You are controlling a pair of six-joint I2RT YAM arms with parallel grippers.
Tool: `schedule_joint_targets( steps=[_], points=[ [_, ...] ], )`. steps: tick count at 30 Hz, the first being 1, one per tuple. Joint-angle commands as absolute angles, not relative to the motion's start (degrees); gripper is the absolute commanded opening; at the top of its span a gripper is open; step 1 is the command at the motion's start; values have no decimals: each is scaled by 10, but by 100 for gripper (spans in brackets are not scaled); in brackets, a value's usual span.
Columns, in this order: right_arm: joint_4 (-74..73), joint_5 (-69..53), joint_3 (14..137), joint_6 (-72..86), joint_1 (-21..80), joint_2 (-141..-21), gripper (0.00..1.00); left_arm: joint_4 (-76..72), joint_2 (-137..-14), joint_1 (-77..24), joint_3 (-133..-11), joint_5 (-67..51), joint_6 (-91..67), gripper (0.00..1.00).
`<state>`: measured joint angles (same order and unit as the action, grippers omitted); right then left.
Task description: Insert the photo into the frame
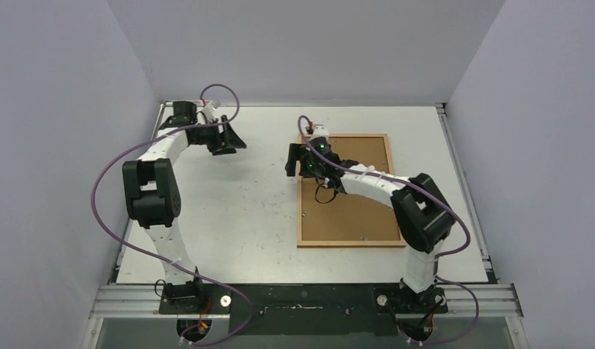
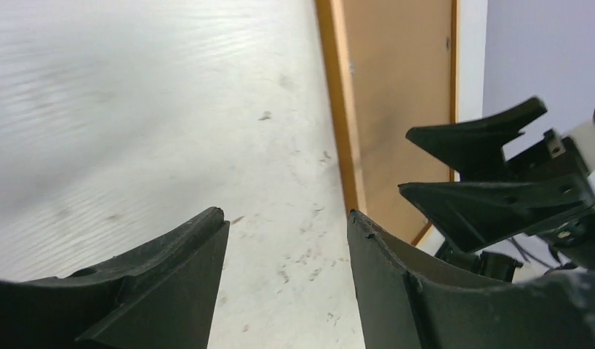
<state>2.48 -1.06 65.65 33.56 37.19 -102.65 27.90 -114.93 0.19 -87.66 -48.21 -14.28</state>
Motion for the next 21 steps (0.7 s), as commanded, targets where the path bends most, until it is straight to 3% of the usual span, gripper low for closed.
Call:
schedule_joint_targets(
  steps=[1, 6, 16, 21],
  points=[
    [-53, 78, 747, 271, 413, -1095, 81, 361, -1132, 46, -901, -470, -102, 59],
    [-60, 120, 770, 267, 431, -1121, 74, 366, -1117, 75, -884, -465, -98, 57],
    [-83, 164, 807, 271, 447, -1166, 72, 357, -1105, 85, -856, -470, -105, 56],
    [-76, 150, 815, 275, 448, -1184, 59, 357, -1099, 85, -848, -469, -106, 56]
  ],
)
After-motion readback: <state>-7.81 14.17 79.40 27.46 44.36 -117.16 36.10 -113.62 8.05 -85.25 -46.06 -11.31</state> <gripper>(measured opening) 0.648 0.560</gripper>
